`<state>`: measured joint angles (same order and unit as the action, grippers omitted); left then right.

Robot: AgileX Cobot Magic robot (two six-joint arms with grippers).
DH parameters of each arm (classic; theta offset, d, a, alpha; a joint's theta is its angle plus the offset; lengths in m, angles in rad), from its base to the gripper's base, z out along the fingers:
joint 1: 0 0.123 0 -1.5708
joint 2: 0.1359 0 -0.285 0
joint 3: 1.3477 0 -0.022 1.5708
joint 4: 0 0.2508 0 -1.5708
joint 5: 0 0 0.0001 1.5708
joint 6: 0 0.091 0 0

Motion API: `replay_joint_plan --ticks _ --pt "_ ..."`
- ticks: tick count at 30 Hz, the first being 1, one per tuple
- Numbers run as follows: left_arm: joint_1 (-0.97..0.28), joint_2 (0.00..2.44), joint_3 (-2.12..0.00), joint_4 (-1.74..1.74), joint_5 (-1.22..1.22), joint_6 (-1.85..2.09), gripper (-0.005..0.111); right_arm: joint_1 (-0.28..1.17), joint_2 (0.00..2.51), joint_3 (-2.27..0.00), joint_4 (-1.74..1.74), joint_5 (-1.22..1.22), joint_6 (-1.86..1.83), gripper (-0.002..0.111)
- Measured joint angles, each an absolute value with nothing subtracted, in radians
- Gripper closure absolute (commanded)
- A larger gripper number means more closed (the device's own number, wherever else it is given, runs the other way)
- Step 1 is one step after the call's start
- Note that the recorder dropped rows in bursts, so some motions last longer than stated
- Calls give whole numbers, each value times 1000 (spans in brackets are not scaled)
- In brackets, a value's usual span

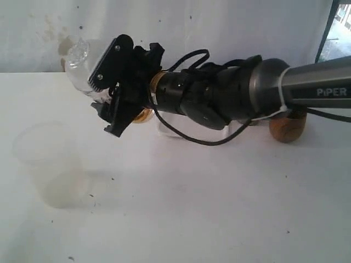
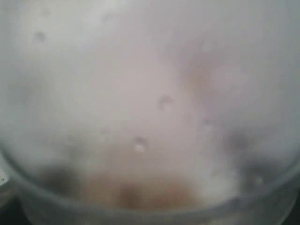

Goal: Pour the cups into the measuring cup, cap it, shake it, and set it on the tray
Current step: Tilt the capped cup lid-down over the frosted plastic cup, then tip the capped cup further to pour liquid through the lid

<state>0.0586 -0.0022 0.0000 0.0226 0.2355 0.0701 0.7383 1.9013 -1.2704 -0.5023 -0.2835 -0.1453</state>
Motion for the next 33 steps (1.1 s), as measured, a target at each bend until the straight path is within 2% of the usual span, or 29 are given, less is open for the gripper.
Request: replay_joint_plan --ticks 9,33 --pt "59 -2 0 23 236 70 107 796 2001 -1377 -513 -181 -412 108" --pt "59 -2 0 23 236 70 107 816 2094 -1551 -513 -85 -913 108"
